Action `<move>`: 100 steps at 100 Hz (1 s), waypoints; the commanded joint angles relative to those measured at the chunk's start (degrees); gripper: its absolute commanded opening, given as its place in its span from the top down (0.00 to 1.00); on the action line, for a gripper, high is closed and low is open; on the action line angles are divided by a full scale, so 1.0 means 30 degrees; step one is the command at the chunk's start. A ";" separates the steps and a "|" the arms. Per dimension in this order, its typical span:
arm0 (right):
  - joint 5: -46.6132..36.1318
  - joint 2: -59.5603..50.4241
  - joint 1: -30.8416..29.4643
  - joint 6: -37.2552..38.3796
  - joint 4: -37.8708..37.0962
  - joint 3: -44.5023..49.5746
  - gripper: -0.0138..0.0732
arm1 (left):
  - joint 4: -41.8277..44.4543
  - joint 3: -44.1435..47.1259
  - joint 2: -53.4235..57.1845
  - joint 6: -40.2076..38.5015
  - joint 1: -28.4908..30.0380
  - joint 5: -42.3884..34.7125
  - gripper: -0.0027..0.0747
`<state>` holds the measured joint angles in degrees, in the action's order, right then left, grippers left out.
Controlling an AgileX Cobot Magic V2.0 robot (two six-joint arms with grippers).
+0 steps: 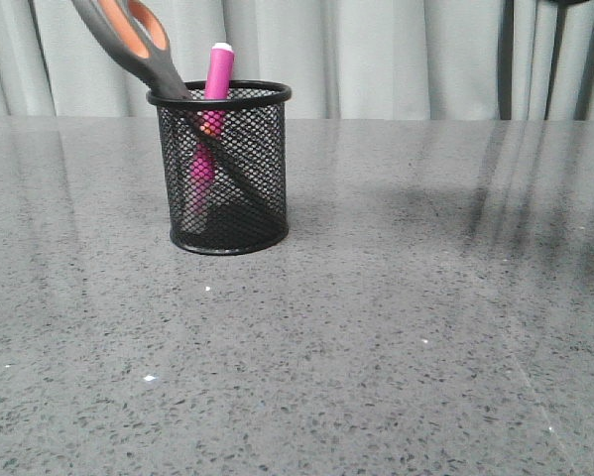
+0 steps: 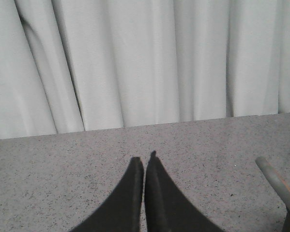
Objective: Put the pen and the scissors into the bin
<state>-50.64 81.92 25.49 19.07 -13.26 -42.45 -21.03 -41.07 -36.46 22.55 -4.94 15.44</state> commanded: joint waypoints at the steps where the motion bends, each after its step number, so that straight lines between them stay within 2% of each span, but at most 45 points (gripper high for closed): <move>1: -0.1101 -0.2193 -0.0956 -0.0124 0.1310 -0.0149 0.82 | 0.0200 -0.0564 0.0045 -0.0081 0.0033 -0.1369 0.99; 8: -0.0385 -0.3461 -0.1739 -0.0124 0.1398 -0.0019 0.93 | 0.0236 -0.0564 0.0045 -0.0081 0.0033 -0.1369 0.99; 22: 0.3002 -0.6113 -0.3369 -0.0459 0.1429 0.0018 0.92 | 0.0236 -0.0564 0.0077 -0.0081 0.0033 -0.1567 0.99; 39: 0.7385 -0.9361 -0.5151 -0.2870 0.1394 0.0315 0.92 | -0.0079 0.0420 0.0640 -0.0081 0.0033 -0.3647 0.99; 52: 0.7110 -1.2097 -0.6404 -0.3319 0.1394 0.2026 0.92 | -0.0258 0.2010 0.2149 -0.0081 0.0033 -0.4687 0.99; 69: 0.7102 -1.5817 -0.7654 -0.3333 0.1394 0.5844 0.92 | -0.0258 0.4520 0.4968 -0.0081 0.0033 -0.4912 0.99; 100: 0.7851 -2.2544 -0.7936 -0.3365 0.1432 1.2065 0.92 | -0.0275 0.8234 0.9565 -0.0081 0.0033 -0.4791 0.99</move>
<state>-23.87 18.02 2.05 9.94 -9.26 -7.87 -21.24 -16.71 -9.17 22.55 -4.94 5.29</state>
